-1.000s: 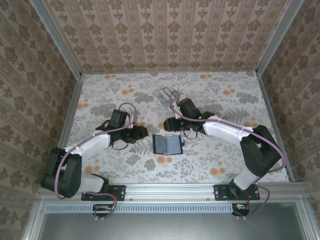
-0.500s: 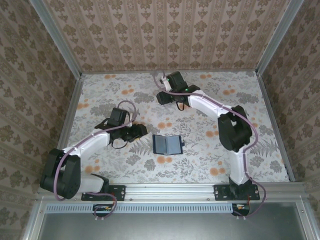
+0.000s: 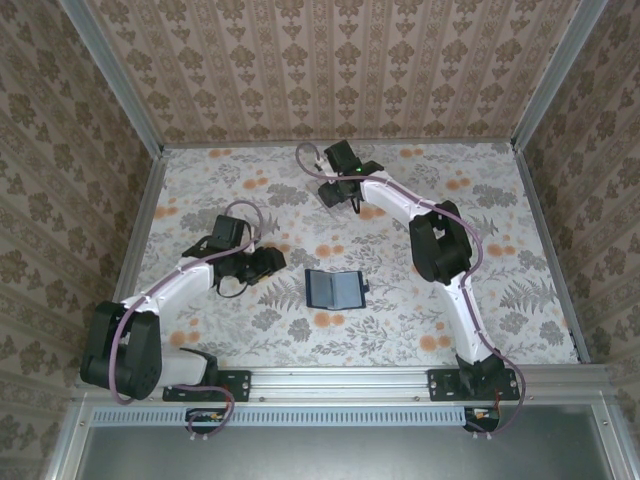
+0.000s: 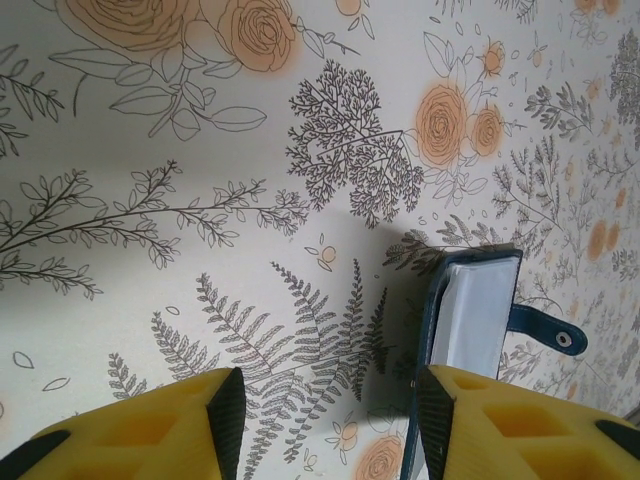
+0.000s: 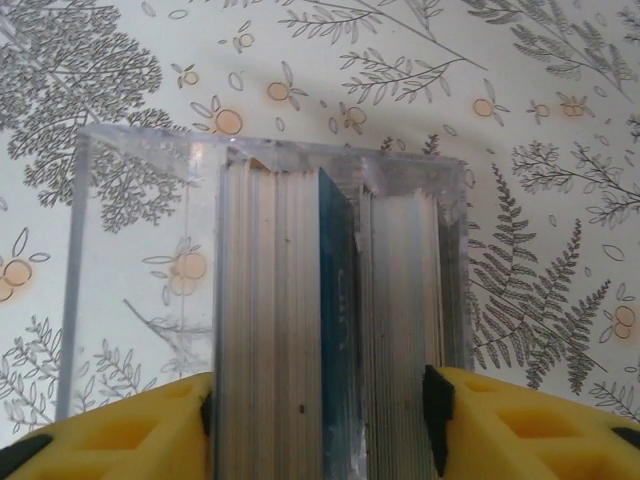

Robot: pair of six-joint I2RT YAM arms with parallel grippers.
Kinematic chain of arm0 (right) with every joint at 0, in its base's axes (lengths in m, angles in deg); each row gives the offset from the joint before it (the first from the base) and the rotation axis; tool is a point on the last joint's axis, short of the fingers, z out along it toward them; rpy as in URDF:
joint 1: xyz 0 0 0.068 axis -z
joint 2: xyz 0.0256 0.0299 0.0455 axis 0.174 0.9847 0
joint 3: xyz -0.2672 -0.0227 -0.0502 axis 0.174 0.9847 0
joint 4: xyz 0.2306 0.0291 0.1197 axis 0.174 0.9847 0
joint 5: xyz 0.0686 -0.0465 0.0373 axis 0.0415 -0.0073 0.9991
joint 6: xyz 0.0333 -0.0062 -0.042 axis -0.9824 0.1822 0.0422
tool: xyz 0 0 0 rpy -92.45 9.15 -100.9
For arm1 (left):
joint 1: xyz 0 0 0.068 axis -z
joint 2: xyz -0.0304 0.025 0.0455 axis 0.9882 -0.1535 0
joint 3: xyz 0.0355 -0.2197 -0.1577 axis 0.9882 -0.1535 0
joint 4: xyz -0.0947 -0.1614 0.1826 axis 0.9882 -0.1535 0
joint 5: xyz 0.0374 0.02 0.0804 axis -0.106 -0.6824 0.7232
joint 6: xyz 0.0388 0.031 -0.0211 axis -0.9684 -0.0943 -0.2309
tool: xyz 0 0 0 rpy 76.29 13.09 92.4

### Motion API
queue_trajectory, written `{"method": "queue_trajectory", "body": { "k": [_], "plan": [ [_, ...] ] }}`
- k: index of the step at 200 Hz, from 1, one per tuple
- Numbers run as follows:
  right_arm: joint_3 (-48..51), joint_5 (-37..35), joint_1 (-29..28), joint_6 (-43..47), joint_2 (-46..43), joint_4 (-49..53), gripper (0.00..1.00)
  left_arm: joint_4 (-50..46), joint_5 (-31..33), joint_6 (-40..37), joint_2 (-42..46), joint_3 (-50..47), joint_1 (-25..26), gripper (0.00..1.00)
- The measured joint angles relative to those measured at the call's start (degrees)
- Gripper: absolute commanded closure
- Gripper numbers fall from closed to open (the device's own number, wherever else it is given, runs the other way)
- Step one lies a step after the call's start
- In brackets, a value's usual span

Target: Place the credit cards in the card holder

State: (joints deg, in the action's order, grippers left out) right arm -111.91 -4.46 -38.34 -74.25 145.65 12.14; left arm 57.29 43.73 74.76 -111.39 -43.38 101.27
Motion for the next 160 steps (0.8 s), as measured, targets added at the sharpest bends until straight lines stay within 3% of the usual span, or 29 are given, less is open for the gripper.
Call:
{"method": "queue_trajectory", "body": {
  "k": [102,160],
  "plan": [
    [-3.4,-2.6,-1.1,0.9,2.0,2.8,0.48,0.0,-1.1,-0.2,0.1,0.0,0.0,0.51],
    [-1.4,-7.5,-2.4,0.2,1.3,1.6,0.64,0.1,-1.6,-0.2,1.7,-0.2,0.0,0.52]
  ]
}}
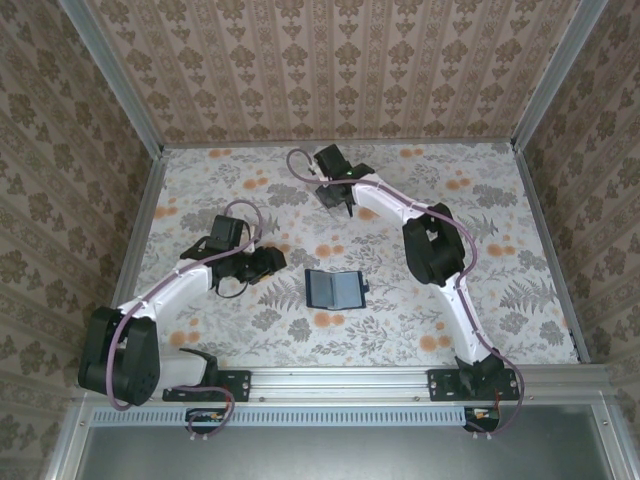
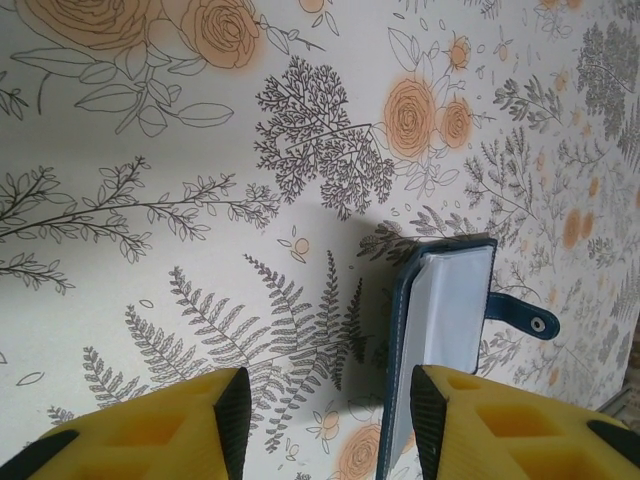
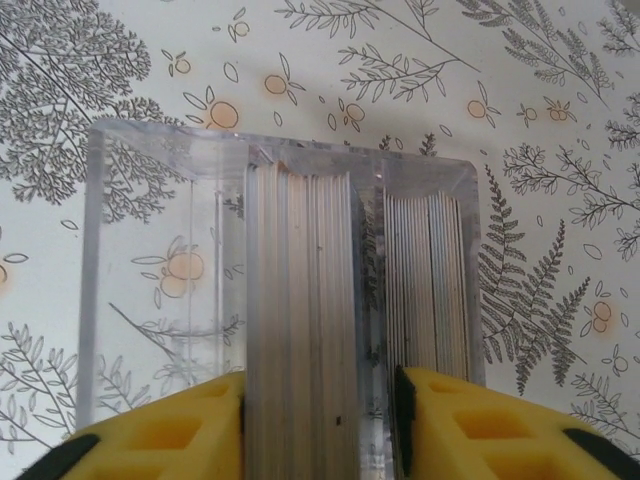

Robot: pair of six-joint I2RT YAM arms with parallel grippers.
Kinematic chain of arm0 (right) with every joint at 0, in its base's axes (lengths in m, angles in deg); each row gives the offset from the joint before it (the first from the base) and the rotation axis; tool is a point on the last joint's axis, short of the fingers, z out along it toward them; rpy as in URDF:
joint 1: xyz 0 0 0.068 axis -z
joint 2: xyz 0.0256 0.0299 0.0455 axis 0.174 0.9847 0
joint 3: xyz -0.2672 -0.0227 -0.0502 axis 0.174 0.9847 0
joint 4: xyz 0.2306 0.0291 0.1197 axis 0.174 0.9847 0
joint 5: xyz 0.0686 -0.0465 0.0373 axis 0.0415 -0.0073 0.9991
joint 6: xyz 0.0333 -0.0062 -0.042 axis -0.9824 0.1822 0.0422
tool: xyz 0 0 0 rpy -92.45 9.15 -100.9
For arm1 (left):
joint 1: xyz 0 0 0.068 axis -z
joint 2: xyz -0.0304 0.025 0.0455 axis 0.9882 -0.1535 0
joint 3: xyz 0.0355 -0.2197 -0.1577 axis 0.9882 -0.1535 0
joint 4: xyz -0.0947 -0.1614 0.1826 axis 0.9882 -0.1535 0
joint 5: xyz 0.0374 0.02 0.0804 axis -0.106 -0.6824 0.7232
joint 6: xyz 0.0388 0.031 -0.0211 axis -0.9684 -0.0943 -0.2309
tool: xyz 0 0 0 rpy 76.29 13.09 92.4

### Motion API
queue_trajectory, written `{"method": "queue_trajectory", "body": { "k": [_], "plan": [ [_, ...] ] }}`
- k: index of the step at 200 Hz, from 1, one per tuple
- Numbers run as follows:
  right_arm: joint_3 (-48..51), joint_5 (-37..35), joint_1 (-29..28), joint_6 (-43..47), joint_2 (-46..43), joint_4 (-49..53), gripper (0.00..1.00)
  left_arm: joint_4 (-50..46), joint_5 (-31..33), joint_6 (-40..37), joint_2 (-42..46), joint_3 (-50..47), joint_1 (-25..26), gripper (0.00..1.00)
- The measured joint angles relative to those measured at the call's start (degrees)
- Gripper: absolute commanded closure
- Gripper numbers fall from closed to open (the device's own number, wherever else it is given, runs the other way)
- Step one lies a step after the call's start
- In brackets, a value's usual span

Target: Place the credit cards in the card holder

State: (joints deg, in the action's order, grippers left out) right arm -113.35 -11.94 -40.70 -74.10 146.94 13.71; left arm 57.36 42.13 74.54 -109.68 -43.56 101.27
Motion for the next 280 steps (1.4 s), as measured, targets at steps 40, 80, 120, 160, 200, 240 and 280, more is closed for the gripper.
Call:
{"method": "queue_trajectory", "body": {
  "k": [40,80,120,160,200,240,280],
  "plan": [
    [9.7,-2.6,-0.1,-2.5,-5.9,-1.6,0.68,0.4,-0.9,0.0,0.0,-0.2,0.1,0.53],
    [21.4,-5.2,0.1,-6.2,-13.8,-1.8,0.67,2.3,-1.2,0.1,-0.9,-0.2,0.8,0.54],
    [29.0,-6.3,0.3,-9.0,-20.2,-0.4,0.54,3.7,-1.9,0.1,-3.9,-0.2,2.0,0.54],
    [28.7,-6.4,1.0,-8.7,-21.3,-0.1,0.46,4.1,-1.9,0.1,-4.2,0.3,2.0,0.54],
    [25.5,-5.6,1.9,-8.0,-21.0,1.3,0.42,4.8,-1.8,0.7,-4.2,0.9,2.0,0.53],
    [24.1,-4.7,2.1,-7.8,-19.2,1.5,0.41,4.7,-1.2,1.1,-2.4,0.9,2.0,0.53],
    [24.0,-4.9,2.1,-6.8,-17.2,2.5,0.46,4.7,-0.6,1.6,-1.2,0.8,2.3,0.53]
  ]
}}
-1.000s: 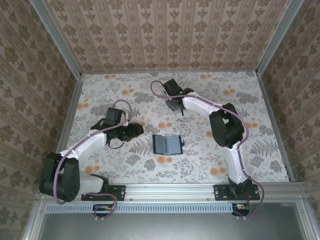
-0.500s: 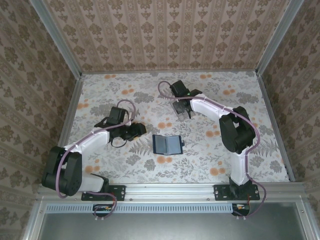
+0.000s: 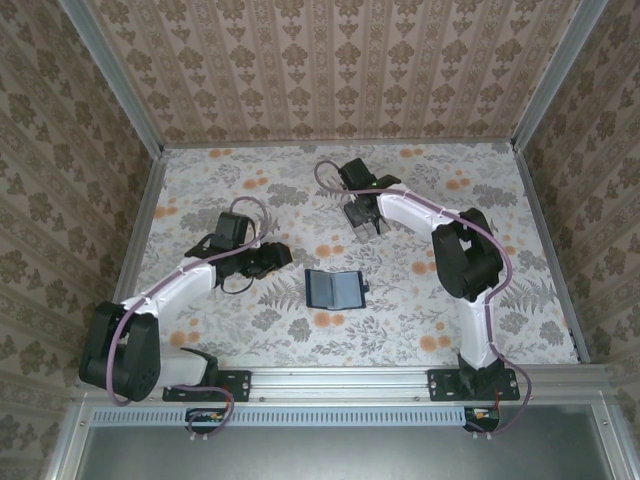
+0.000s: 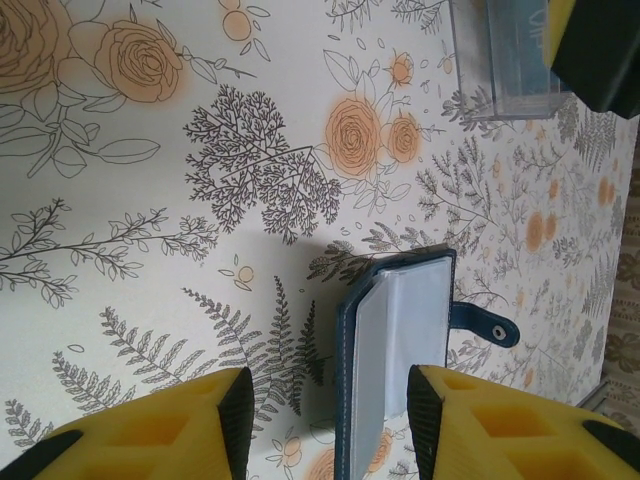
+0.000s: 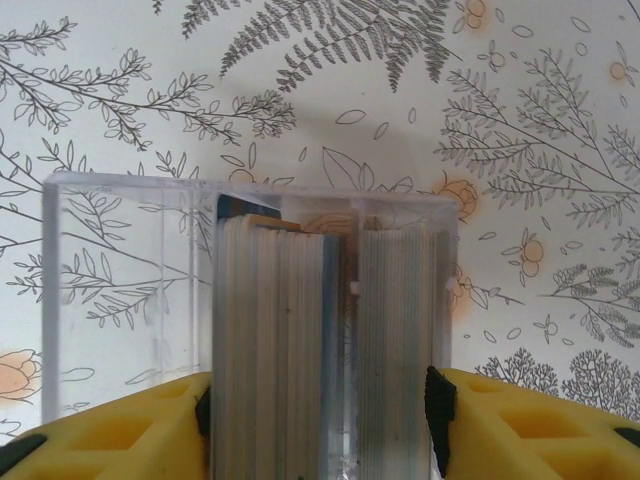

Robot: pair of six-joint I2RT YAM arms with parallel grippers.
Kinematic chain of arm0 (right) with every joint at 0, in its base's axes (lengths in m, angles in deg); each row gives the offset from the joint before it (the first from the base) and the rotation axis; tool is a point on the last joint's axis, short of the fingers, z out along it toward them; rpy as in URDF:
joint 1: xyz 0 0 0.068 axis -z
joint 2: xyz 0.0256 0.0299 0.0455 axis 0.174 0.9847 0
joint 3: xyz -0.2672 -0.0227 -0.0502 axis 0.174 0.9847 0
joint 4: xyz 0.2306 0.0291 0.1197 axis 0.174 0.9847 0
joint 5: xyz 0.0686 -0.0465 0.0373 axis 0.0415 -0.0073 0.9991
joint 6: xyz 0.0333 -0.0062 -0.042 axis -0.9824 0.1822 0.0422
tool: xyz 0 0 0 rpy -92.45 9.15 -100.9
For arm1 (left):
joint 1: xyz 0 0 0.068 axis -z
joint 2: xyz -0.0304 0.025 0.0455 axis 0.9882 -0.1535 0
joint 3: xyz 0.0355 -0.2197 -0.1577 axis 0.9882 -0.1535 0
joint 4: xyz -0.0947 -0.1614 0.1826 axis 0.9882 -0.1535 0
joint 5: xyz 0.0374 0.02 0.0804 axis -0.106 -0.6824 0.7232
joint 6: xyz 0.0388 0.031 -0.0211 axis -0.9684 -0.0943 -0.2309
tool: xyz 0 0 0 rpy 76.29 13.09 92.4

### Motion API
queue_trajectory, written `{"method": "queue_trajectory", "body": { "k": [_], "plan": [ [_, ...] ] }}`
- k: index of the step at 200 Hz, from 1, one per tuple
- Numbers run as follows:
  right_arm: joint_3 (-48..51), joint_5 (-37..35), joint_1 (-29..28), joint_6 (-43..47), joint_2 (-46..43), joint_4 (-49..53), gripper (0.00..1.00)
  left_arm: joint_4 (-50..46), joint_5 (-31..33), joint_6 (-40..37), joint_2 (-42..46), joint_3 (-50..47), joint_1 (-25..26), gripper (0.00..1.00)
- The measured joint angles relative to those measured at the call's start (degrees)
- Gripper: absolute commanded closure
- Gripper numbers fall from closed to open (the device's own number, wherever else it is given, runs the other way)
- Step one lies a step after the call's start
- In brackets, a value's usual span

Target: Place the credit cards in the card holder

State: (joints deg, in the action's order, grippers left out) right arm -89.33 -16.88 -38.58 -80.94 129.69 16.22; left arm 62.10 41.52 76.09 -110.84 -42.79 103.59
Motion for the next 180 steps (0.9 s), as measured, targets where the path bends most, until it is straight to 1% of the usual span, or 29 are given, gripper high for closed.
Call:
{"method": "queue_trajectory", "body": {
  "k": [53,114,180],
  "plan": [
    [0.0,-2.5,-0.5,1.3,0.0,0.3,0.48,-0.3,0.3,0.0,0.3,-0.3,0.1,0.53],
    [0.0,-6.8,-1.7,3.0,-0.5,0.0,0.53,-0.6,0.5,0.0,0.3,-0.3,0.2,0.53],
    [0.5,-9.3,-2.4,4.5,-0.6,-0.4,0.64,-0.7,0.7,0.0,0.3,-0.3,0.5,0.53]
  ]
}}
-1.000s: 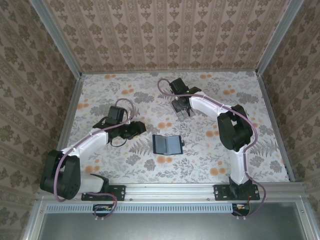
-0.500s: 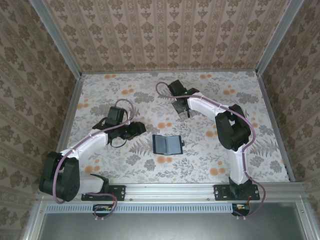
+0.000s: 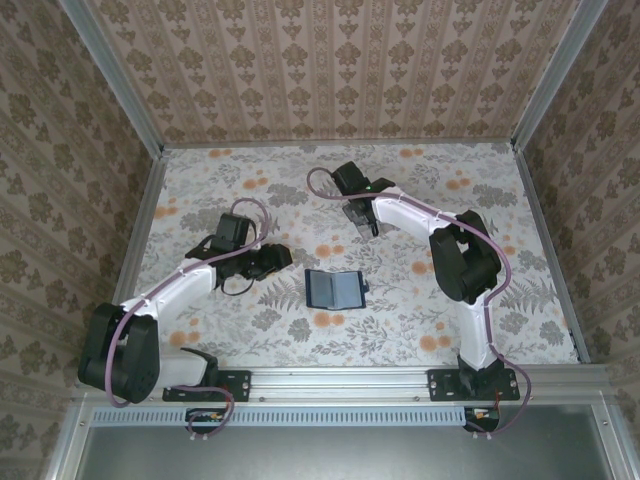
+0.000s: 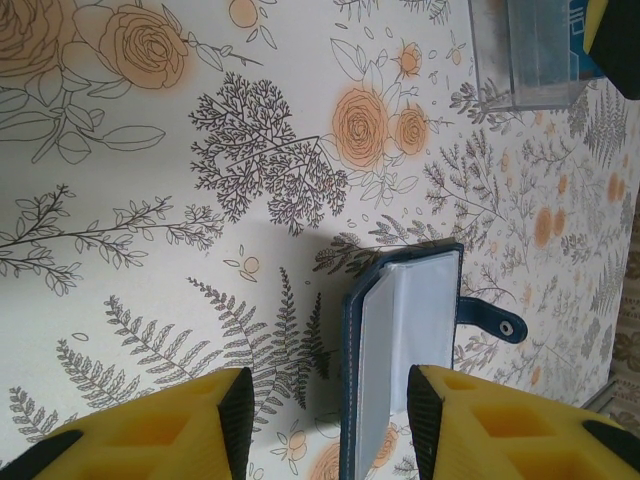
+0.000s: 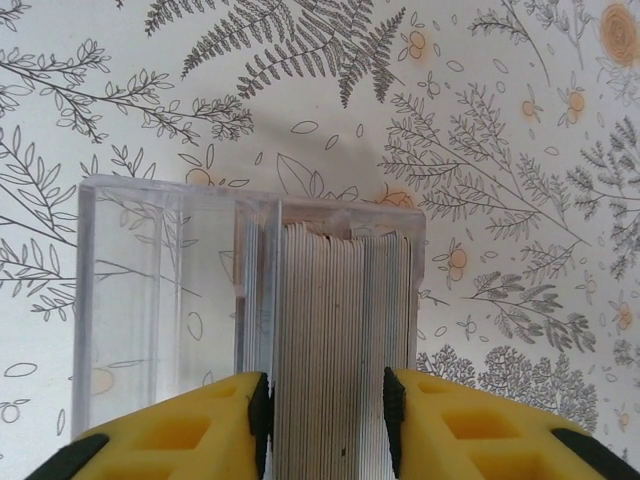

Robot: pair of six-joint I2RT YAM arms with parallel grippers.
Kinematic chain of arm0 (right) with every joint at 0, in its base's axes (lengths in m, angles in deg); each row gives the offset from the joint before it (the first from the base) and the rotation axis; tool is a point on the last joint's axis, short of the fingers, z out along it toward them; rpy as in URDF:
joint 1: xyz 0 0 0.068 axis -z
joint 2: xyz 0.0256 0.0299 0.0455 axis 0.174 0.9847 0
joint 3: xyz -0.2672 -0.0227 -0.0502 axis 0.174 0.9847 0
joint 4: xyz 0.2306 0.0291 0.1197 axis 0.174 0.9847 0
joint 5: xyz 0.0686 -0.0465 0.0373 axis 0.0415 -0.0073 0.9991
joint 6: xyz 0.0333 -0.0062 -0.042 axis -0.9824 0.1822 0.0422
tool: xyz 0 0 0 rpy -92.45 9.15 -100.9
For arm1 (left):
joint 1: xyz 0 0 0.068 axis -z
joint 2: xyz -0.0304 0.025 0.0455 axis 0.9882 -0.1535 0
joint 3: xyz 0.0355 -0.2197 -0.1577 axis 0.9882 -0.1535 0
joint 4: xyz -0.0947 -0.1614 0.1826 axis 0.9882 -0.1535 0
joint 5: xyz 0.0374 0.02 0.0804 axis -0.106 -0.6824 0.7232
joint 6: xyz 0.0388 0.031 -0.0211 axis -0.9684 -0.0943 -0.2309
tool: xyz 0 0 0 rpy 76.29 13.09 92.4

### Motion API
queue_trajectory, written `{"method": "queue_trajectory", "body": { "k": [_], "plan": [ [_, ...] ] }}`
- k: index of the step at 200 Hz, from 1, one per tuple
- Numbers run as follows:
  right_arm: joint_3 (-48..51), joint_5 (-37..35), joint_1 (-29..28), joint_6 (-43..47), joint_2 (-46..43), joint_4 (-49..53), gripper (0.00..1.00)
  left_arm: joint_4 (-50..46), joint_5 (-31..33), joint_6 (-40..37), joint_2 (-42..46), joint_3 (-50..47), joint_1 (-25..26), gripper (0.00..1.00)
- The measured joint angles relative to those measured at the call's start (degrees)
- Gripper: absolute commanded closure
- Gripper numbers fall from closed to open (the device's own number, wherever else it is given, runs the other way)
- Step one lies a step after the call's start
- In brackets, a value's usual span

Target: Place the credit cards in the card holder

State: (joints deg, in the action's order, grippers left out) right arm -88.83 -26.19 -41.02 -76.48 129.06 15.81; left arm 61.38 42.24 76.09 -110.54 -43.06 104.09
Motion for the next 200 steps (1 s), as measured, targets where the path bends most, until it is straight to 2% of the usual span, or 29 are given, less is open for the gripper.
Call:
{"method": "queue_trajectory", "body": {
  "k": [80,102,187,200],
  "plan": [
    [0.9,-4.6,-1.9,1.6,-0.1,-0.5,0.71,-0.4,0.2,0.0,0.6,0.0,0.4,0.53],
    [1.3,-4.9,-2.1,1.9,-0.3,-0.9,0.79,-0.7,0.2,0.0,0.6,0.0,0.6,0.52],
    [1.5,-6.3,-3.2,2.8,-0.6,-0.9,0.99,-1.5,-0.3,-0.5,0.2,0.0,1.6,0.52],
    [1.4,-6.4,-3.4,2.6,-1.0,-0.4,1.0,-1.7,-0.3,-0.7,0.1,0.0,1.8,0.52]
  ]
}}
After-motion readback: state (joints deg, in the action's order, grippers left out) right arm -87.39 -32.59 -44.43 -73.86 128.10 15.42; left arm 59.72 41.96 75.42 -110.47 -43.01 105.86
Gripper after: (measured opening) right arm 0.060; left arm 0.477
